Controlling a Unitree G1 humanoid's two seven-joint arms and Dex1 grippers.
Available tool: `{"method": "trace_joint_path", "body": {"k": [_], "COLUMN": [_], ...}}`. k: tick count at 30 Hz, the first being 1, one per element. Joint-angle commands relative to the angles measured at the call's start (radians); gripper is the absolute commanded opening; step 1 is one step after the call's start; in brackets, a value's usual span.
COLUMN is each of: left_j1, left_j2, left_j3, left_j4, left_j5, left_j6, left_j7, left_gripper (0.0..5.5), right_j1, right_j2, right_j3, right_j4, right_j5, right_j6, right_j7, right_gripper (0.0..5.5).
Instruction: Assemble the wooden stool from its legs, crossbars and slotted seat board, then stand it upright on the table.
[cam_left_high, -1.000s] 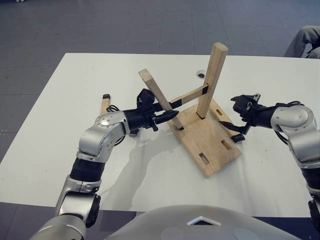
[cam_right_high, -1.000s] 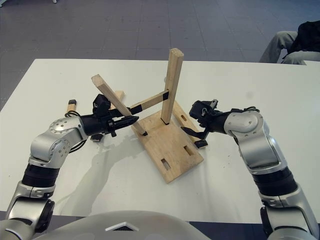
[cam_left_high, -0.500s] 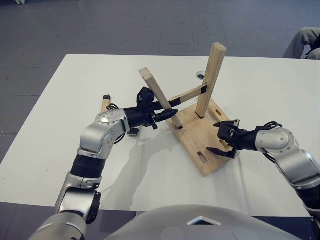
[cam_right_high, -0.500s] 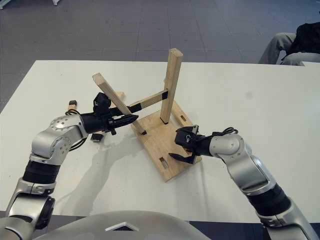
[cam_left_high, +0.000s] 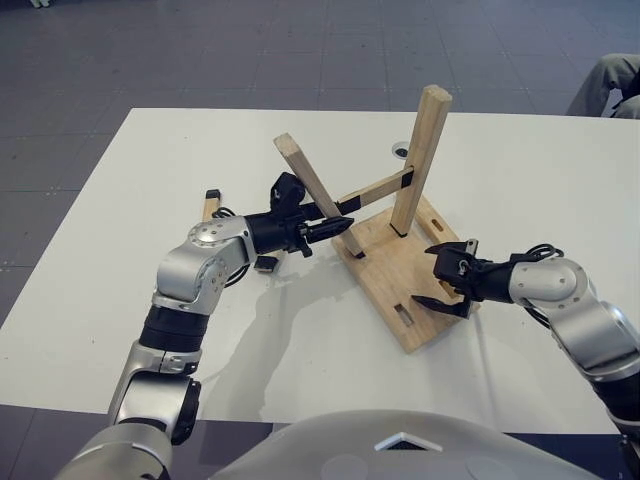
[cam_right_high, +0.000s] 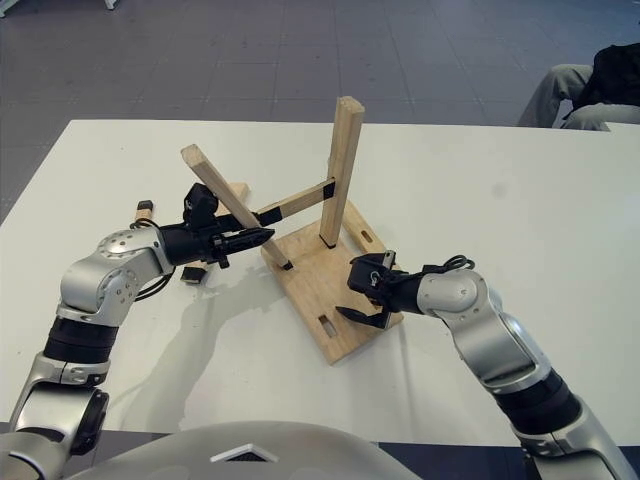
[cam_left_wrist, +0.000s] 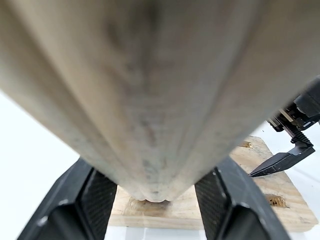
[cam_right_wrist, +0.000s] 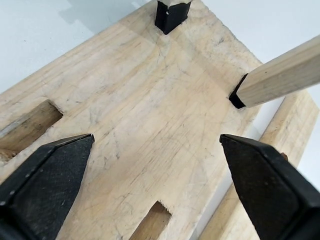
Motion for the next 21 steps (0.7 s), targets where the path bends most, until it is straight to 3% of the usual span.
{"method": "trace_joint_path", "body": {"k": [1,7,12,21], "left_j1": [0.058,0.042,0.037,0.021], "left_j2": [0.012,0.023,0.026,0.029], "left_j3": [-0.040,-0.067,-0.072,-0.084], "left_j4": [0.033,0.032,0.036,0.046], "left_j5": [0.052,0.080,0.091,0.097], "left_j6": [0.048,0.031,0.025,0.020], "left_j7": [0.011,0.007,0.003,-0.003], "left_gripper": [2.05,2.05,2.05,2.05], "right_j1": [-0.103,-0.255,-0.298,-0.316], "right_j2": [0.049,0.121,0.156,0.186], "right_j3": [-0.028,-0.059,-0.003,0.073], "right_j4": [-0.038,-0.046,0.026,0.210], "right_j5": [0.013,-0.019,-0.175,-0.315], "right_j6": [0.001,-0.063,-0.349,-0.609], "right_j7": [-0.017,-0.082,-0.191,-0.201], "right_gripper": [4.64,4.64,4.64,2.97]}}
